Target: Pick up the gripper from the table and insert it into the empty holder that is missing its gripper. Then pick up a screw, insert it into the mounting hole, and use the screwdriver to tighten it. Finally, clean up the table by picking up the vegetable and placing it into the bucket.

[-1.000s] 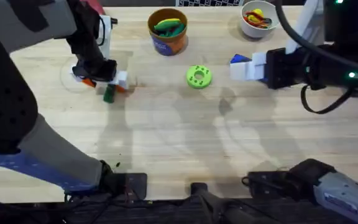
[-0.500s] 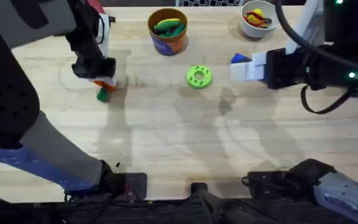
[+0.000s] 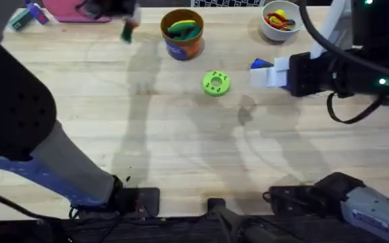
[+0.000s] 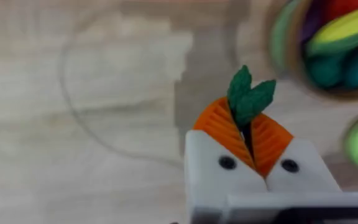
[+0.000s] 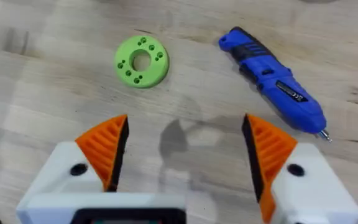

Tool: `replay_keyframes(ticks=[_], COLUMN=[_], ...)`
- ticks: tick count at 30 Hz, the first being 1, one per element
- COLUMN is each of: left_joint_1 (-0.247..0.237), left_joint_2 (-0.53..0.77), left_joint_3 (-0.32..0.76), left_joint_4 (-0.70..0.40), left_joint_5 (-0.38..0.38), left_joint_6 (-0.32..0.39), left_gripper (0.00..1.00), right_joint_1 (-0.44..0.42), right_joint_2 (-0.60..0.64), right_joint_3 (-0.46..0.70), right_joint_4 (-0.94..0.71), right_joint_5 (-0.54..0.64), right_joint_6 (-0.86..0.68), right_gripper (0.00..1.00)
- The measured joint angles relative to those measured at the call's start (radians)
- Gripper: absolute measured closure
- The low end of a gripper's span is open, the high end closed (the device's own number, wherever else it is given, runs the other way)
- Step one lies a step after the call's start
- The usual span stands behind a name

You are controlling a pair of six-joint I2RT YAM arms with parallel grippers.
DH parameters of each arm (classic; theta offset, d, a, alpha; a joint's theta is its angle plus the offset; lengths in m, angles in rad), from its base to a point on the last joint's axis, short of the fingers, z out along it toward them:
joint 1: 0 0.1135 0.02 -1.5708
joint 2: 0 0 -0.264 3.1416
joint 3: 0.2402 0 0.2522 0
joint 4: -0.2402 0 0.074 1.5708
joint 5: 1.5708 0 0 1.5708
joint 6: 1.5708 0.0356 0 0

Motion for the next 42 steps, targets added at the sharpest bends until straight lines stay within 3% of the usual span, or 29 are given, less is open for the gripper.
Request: replay_keyframes(ticks=[6, 11, 25, 26, 31, 32, 34, 42], left_joint_1=[-0.140, -0.216, -0.232, -0.232, -0.232, -0.232, -0.232, -0.232], left_joint_2=[0.000, 0.001, 0.118, 0.117, 0.116, 0.116, 0.116, 0.044], left_joint_3=[0.008, 0.008, 0.009, 0.009, 0.009, 0.009, 0.009, 0.009], left_joint_4=[0.159, 0.244, 0.261, 0.263, 0.265, 0.264, 0.260, 0.183], left_joint_5=[0.033, 0.040, 0.042, 0.042, 0.041, 0.042, 0.042, 0.019], left_joint_6=[-0.042, -0.054, -0.073, -0.070, -0.075, -0.080, -0.080, -0.080], left_gripper=[0.992, 0.992, 0.992, 0.952, 0.139, 0.057, 0.017, 0.016], right_joint_1=[0.000, 0.000, 0.000, 0.000, 0.000, 0.000, 0.000, 0.000], right_joint_2=[0.000, 0.000, 0.000, 0.000, 0.000, 0.000, 0.000, 0.000], right_joint_3=[0.000, 0.000, 0.000, 0.000, 0.000, 0.000, 0.000, 0.000], right_joint_4=[0.000, 0.000, 0.000, 0.000, 0.000, 0.000, 0.000, 0.000], right_joint_5=[0.000, 0.000, 0.000, 0.000, 0.000, 0.000, 0.000, 0.000], right_joint_6=[0.000, 0.000, 0.000, 0.000, 0.000, 0.000, 0.000, 0.000], right_gripper=[0.008, 0.008, 0.008, 0.008, 0.008, 0.007, 0.008, 0.008])
